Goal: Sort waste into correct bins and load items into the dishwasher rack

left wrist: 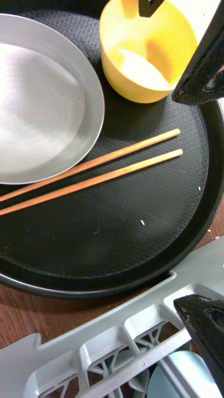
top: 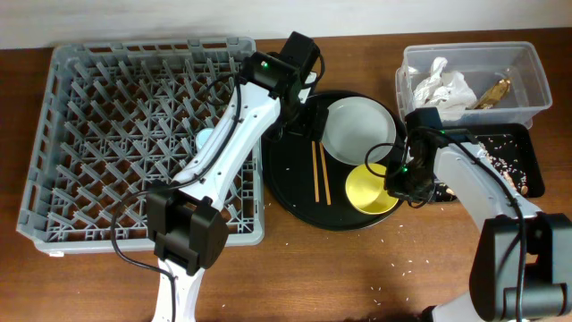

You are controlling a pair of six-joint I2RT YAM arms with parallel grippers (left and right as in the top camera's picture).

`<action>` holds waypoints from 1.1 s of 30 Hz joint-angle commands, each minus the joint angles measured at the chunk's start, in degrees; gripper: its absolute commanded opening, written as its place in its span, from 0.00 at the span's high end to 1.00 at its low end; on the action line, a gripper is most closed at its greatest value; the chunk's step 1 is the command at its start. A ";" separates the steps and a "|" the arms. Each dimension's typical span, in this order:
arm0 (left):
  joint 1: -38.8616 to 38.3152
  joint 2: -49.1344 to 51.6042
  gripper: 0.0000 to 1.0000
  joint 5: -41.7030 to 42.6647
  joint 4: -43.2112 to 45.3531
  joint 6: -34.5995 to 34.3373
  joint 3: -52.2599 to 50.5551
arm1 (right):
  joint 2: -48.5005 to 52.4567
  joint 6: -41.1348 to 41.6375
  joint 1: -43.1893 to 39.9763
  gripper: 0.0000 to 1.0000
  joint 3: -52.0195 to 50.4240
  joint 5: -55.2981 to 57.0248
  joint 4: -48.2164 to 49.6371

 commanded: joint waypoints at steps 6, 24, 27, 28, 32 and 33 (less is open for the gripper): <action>-0.92 0.20 0.03 3.85 0.22 -0.76 0.55 | -1.79 -0.96 5.03 0.73 4.90 -4.11 -3.61; -12.76 14.45 0.79 -0.02 4.90 -2.34 -1.29 | -5.92 -1.01 -10.97 0.19 15.26 -2.99 -11.28; -12.76 14.45 0.99 -0.02 5.75 -2.51 -1.29 | -5.92 -0.98 -10.97 0.02 15.26 -2.99 -11.47; -12.76 14.43 0.99 -0.02 5.70 -2.49 -1.27 | -5.92 -0.98 -10.97 0.02 15.26 -3.02 -11.47; -10.10 7.52 0.99 -5.97 -0.83 -1.57 4.46 | -5.92 -0.96 -10.97 0.02 15.26 -3.06 -11.43; -9.03 4.74 0.99 -10.82 -2.62 -1.57 6.93 | -5.92 -0.98 -10.97 0.02 15.26 -3.04 -11.43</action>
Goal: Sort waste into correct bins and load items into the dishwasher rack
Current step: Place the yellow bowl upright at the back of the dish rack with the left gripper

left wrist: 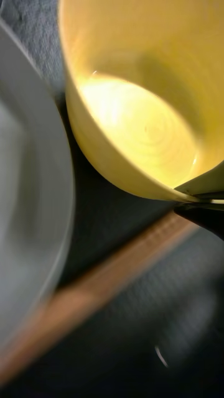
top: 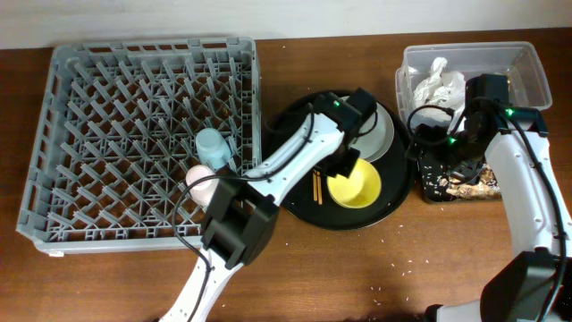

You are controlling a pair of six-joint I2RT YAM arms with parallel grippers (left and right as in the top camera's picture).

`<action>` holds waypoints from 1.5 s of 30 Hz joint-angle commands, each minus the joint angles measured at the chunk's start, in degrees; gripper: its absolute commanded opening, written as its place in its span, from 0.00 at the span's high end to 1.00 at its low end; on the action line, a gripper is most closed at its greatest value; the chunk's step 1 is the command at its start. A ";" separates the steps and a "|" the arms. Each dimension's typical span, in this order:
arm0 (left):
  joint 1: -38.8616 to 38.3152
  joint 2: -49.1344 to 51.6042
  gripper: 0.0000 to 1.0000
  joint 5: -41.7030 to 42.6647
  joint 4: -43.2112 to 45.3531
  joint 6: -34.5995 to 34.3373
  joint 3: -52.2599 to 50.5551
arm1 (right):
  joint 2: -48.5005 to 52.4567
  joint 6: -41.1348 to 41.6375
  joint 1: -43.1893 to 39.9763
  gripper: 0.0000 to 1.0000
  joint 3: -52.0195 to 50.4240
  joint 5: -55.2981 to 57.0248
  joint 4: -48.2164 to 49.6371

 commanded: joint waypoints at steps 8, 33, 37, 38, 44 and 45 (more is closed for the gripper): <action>17.03 -15.37 1.00 -66.99 4.74 0.79 8.02 | -0.42 0.24 -0.20 0.01 0.55 0.72 -0.17; 16.50 4.66 1.00 -85.61 17.70 -3.06 8.00 | -0.42 0.24 -0.20 0.01 0.55 0.72 -0.17; 16.65 5.84 1.00 -85.61 19.02 -4.15 8.00 | -0.42 0.24 -0.20 0.01 0.55 0.72 -0.17; 16.90 7.65 1.00 -86.38 19.21 -4.15 7.98 | -0.42 0.24 -0.20 0.02 0.55 0.72 -0.15; 17.16 9.79 1.00 -87.32 19.41 -4.11 8.00 | -0.42 0.24 -0.20 0.02 0.55 0.72 -0.17; 16.31 9.77 0.99 -87.32 19.41 -4.09 8.00 | -0.42 0.24 -0.20 0.02 0.55 0.74 -0.17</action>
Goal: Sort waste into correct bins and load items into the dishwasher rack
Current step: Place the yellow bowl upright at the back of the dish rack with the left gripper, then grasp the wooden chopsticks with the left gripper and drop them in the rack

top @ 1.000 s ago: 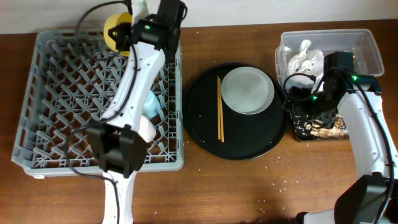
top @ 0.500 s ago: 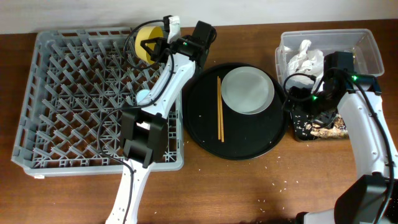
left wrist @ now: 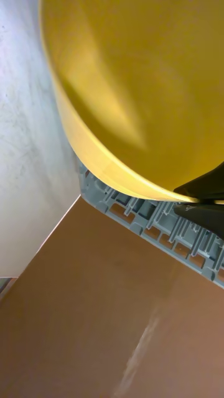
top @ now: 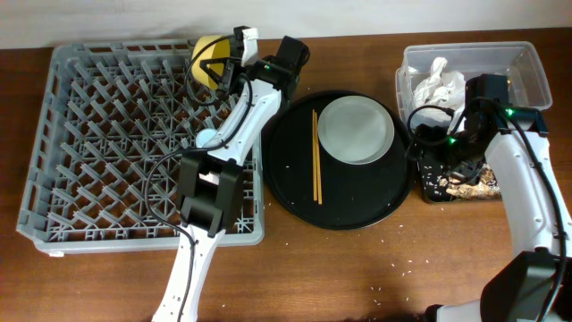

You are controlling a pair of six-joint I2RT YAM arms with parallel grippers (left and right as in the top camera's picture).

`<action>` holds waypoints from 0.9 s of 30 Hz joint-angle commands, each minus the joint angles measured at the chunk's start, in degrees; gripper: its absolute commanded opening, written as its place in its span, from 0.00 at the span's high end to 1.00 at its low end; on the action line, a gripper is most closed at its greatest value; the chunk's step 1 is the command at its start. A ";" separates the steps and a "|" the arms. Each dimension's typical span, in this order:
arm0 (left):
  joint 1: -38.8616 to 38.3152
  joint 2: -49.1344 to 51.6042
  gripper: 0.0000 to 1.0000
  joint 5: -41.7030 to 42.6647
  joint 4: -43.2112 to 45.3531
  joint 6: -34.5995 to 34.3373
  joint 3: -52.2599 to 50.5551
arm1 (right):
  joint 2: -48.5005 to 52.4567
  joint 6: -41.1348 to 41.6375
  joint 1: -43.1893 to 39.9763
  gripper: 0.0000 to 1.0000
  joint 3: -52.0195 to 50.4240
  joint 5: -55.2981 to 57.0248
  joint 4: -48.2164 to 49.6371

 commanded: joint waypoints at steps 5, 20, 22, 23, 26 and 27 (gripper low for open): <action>-5.62 1.90 0.82 1.01 -0.37 -0.11 0.00 | -0.42 0.24 -0.20 0.01 0.55 0.72 0.00; -9.49 -9.27 0.26 82.51 -9.94 9.99 0.26 | -0.42 0.24 -0.20 0.02 0.55 0.72 0.00; -9.53 -9.16 0.27 83.23 -15.56 5.64 0.15 | -0.42 0.24 -0.20 0.01 0.55 0.72 0.00; -9.55 -8.87 0.27 84.26 -18.08 3.93 0.15 | -0.42 0.24 -0.20 0.02 0.55 0.72 0.00; -9.88 -7.85 0.35 89.99 -21.35 3.50 -0.74 | -0.42 0.24 -0.20 0.02 0.55 0.72 0.00; -10.29 -7.85 0.37 89.99 -21.07 3.48 -2.05 | -0.42 0.24 -0.20 0.02 0.55 0.72 0.00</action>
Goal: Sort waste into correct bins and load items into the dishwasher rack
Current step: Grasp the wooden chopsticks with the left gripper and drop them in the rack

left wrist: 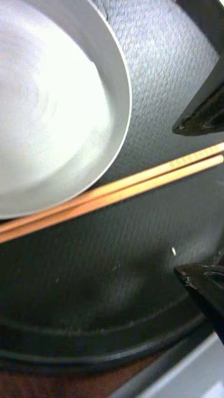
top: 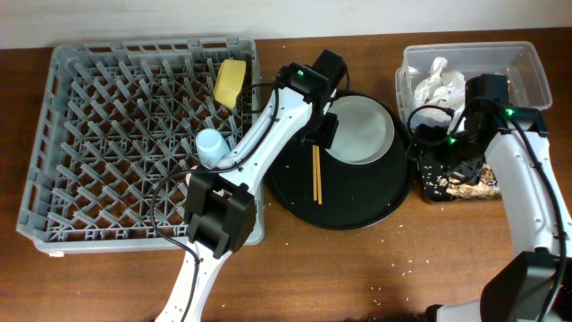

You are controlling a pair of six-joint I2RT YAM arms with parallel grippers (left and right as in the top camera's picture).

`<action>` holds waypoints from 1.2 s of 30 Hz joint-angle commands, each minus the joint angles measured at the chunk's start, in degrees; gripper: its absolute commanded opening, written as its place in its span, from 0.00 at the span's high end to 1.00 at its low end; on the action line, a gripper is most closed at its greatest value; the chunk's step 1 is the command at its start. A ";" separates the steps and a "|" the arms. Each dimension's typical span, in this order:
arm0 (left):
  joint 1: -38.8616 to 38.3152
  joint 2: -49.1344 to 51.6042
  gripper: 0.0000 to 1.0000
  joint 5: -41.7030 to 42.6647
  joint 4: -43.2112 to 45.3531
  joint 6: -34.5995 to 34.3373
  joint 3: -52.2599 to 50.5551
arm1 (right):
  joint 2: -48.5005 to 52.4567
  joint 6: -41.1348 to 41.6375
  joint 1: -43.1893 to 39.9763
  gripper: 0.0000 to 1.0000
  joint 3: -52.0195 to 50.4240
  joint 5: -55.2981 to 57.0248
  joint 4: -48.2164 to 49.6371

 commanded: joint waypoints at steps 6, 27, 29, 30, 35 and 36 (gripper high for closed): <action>-0.26 0.44 0.48 3.69 4.52 -6.80 -11.85 | -0.42 0.26 -0.20 0.01 0.55 0.72 0.00; 1.25 0.52 0.57 -0.83 12.68 -13.16 -17.73 | -0.42 0.26 -0.20 0.02 0.55 0.72 0.02; 0.35 0.55 0.79 -1.73 12.90 -13.14 -18.12 | -0.42 0.26 -0.20 0.02 0.55 0.72 0.00; -0.26 0.55 0.91 -1.73 12.87 -13.14 -18.21 | -0.42 0.26 -0.20 0.01 0.55 0.74 0.00; 0.72 -0.26 0.99 -1.73 7.65 -9.94 -13.25 | -0.42 0.26 -0.20 0.01 0.55 0.72 0.00; 2.03 -1.27 0.99 -1.73 2.82 -8.59 -7.08 | -0.42 0.26 -0.20 0.01 0.55 0.72 0.02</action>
